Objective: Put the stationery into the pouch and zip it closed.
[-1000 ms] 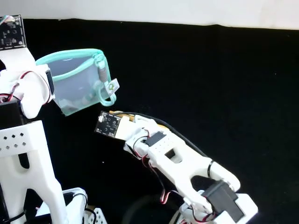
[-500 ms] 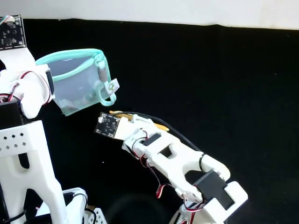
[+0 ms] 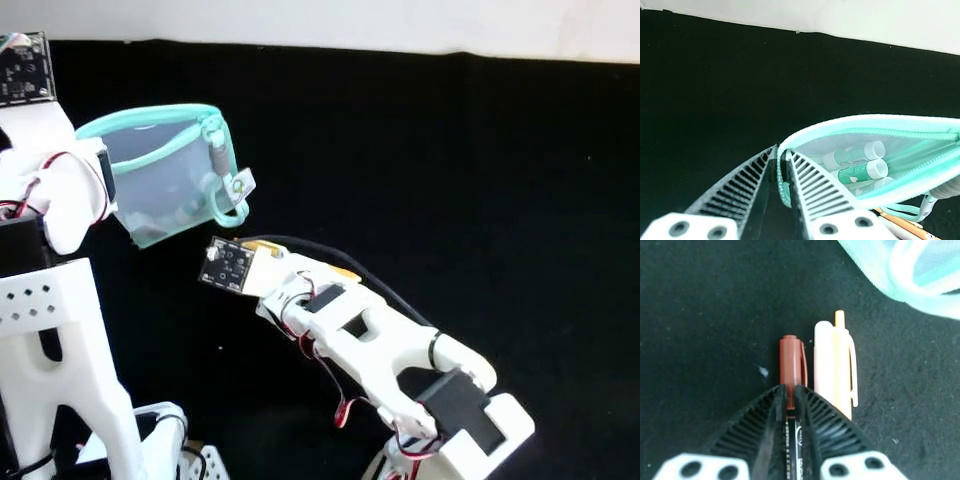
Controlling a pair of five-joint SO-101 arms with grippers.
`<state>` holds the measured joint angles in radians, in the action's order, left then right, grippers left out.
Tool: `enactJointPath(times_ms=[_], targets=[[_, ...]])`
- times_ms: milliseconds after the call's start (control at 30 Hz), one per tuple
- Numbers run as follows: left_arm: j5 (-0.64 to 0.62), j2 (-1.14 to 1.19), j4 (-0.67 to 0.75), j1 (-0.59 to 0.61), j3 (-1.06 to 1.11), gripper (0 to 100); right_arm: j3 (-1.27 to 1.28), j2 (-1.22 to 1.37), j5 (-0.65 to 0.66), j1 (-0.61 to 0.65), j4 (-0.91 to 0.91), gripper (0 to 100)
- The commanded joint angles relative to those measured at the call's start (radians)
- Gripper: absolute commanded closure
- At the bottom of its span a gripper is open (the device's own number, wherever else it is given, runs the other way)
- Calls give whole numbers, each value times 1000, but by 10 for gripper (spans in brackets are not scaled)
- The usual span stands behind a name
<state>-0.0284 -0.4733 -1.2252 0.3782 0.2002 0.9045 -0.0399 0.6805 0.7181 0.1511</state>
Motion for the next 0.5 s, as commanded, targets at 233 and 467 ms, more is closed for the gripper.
enactJointPath(times_ms=[233, 467], targets=[[-9, 44, -31, 5, 10, 992, -5, -91, -11, -18, 27, 991], [-9, 44, -31, 4, 10, 992, -61, -203, -68, -81, 202, 991]])
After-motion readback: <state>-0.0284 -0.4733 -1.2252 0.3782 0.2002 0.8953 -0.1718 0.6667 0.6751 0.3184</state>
